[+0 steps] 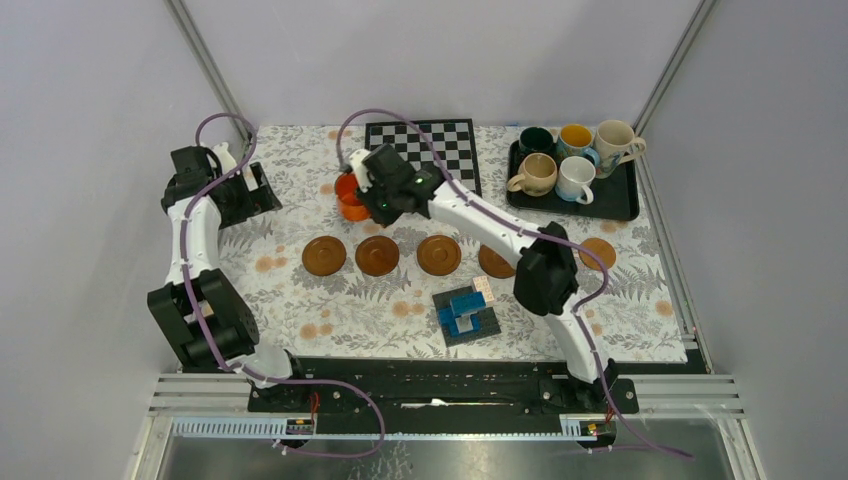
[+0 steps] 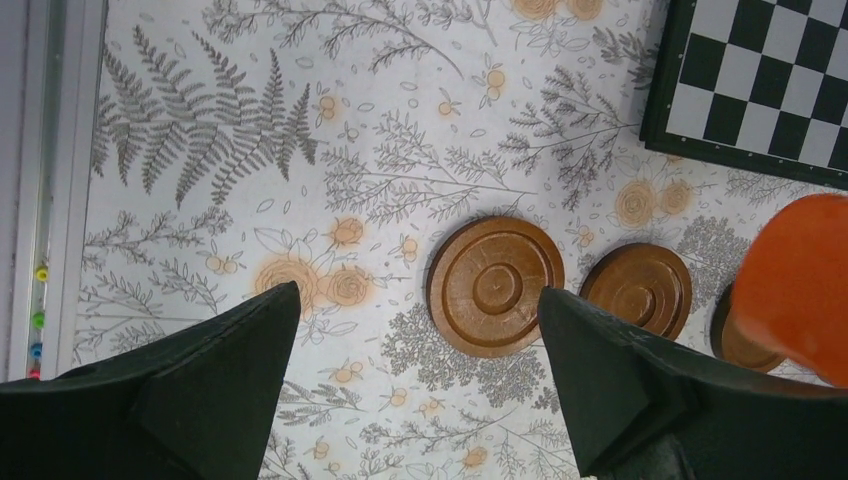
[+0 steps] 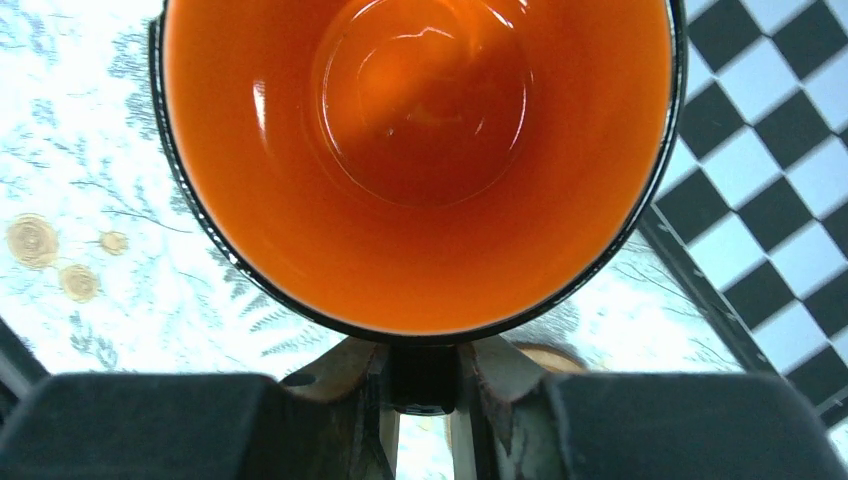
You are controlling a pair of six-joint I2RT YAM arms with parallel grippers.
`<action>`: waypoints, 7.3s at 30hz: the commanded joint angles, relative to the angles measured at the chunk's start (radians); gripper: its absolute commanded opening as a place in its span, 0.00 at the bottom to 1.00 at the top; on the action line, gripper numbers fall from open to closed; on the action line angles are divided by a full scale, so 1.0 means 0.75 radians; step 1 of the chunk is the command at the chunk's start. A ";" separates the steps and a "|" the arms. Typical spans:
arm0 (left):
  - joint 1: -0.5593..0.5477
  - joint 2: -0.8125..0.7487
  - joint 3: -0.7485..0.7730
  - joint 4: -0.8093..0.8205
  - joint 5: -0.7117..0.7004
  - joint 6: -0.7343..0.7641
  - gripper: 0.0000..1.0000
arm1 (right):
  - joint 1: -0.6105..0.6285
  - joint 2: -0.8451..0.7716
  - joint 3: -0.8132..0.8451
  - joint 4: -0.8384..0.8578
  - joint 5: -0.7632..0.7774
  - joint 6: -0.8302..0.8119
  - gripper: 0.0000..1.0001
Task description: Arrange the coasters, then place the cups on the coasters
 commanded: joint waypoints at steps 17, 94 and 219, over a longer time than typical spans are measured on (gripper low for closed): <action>0.135 -0.052 0.060 0.105 -0.030 -0.118 0.99 | 0.264 0.302 0.360 0.185 0.224 0.257 0.00; 0.287 -0.119 -0.066 0.161 0.114 -0.204 0.99 | 0.381 0.425 0.305 0.234 0.403 0.364 0.36; 0.025 0.059 0.196 0.017 0.143 0.031 0.99 | -1.384 -0.311 -0.770 0.387 -0.341 -0.492 0.00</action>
